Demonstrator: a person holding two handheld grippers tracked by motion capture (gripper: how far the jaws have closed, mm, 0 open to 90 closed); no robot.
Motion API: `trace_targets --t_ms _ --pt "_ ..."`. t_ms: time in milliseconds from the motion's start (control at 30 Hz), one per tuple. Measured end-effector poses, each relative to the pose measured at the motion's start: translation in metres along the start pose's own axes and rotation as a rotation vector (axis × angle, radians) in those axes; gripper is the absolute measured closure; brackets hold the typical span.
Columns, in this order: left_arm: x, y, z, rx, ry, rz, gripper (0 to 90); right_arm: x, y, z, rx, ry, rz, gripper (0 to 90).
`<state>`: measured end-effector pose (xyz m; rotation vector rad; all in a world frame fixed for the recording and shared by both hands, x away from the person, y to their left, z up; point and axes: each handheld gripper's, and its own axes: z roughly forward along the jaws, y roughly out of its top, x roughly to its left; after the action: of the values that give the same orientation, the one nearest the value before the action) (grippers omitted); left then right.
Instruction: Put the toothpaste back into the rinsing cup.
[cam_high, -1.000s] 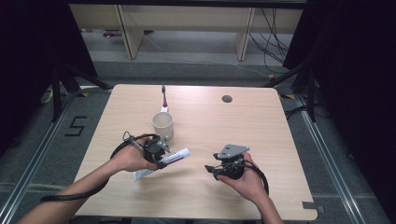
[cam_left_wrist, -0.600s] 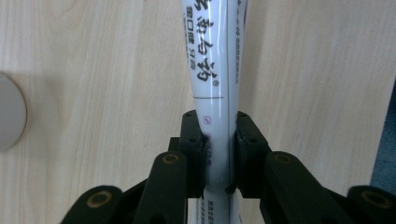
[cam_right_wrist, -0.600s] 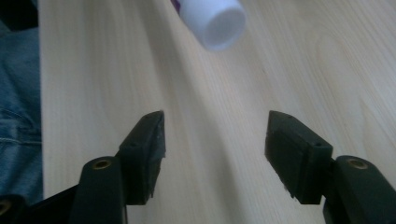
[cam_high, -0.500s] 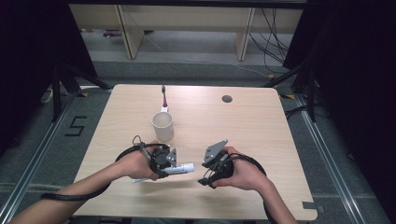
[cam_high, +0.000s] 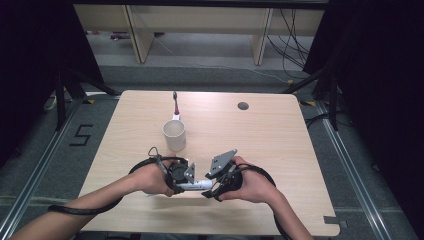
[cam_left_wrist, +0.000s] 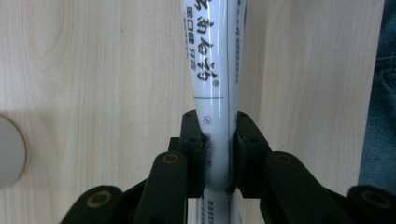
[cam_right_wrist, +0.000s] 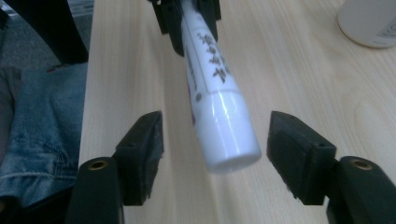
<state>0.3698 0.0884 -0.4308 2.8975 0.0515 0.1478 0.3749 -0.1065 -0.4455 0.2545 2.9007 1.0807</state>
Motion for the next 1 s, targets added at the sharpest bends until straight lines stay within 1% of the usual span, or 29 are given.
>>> trace_targets --t_ms 33,67,100,133,167,200,233,267,333,400,433,467,500,533,567,600,633,667,700,733,800,833,967,1000 --pt "0.000 0.000 0.000 0.000 -0.001 0.002 76.3 0.001 0.000 0.002 -0.006 0.019 0.025 40.3" --pt "-0.001 0.001 0.000 -0.002 0.002 0.009 76.2 0.000 0.001 0.004 -0.008 0.016 0.003 41.3" --pt "-0.001 0.001 0.000 -0.002 0.004 0.011 76.2 0.002 0.000 0.005 0.005 0.030 0.051 41.9" --pt "-0.001 0.001 -0.001 -0.003 0.005 0.013 76.2 0.000 0.001 0.007 -0.005 0.027 0.010 42.6" --pt "-0.001 0.001 -0.001 -0.002 0.002 0.014 76.2 -0.001 0.001 0.009 -0.004 0.031 0.003 43.3" --pt "-0.002 0.002 -0.001 0.000 0.000 0.021 76.3 0.002 0.001 0.010 0.004 0.042 0.047 44.2" --pt "-0.002 0.002 -0.001 0.000 -0.001 0.025 76.3 0.002 0.001 0.011 0.006 0.050 0.051 44.9" --pt "-0.002 0.002 -0.001 -0.003 -0.005 0.024 76.2 0.001 0.001 0.013 0.004 0.051 0.043 45.8" --pt "-0.003 0.002 -0.001 -0.003 -0.008 0.030 76.2 0.001 0.001 0.016 0.008 0.061 0.051 47.1" --pt "-0.003 0.002 0.000 -0.005 -0.007 0.033 76.2 0.001 0.002 0.018 0.022 0.055 0.054 48.4" --pt "-0.003 0.002 0.000 -0.004 -0.022 0.034 76.2 0.000 0.002 0.019 0.018 0.056 0.043 48.8" --pt "-0.003 0.002 0.001 -0.004 -0.022 0.032 76.2 0.001 0.003 0.019 0.020 0.060 0.056 49.0" --pt "-0.003 0.002 0.001 -0.004 -0.021 0.029 76.2 0.000 0.003 0.020 0.015 0.066 0.044 49.4" --pt "-0.003 0.002 0.001 -0.003 -0.022 0.031 76.2 0.001 0.004 0.020 0.025 0.060 0.050 49.7" --pt "-0.004 0.002 0.001 -0.003 -0.020 0.031 76.2 -0.001 0.004 0.021 0.016 0.069 0.026 50.0" --pt "-0.004 0.002 0.001 -0.004 -0.019 0.033 76.2 -0.001 0.005 0.021 0.014 0.067 0.023 50.4" --pt "-0.004 0.002 0.000 -0.002 -0.018 0.035 76.2 0.001 0.005 0.021 0.023 0.071 0.049 50.6" --pt "-0.005 0.002 0.001 -0.014 -0.021 0.022 76.2 0.001 0.005 0.021 0.022 0.072 0.050 51.1" --pt "-0.005 0.003 0.001 -0.009 -0.020 0.031 76.2 0.001 0.005 0.021 0.026 0.072 0.052 51.4" --pt "-0.005 0.003 0.001 -0.007 -0.021 0.033 76.2 0.001 0.006 0.022 0.024 0.074 0.044 51.8" --pt "-0.005 0.004 0.001 -0.007 -0.023 0.036 76.2 0.002 0.006 0.022 0.032 0.068 0.050 52.8" --pt "-0.005 0.004 0.001 -0.006 -0.025 0.038 76.2 0.001 0.006 0.023 0.024 0.075 0.033 53.7" --pt "-0.005 0.004 0.000 -0.009 -0.029 0.039 76.2 0.000 0.005 0.025 0.018 0.080 0.028 56.6" --pt "-0.005 0.004 0.000 -0.012 -0.027 0.039 76.2 0.000 0.005 0.024 0.017 0.074 0.028 57.1"
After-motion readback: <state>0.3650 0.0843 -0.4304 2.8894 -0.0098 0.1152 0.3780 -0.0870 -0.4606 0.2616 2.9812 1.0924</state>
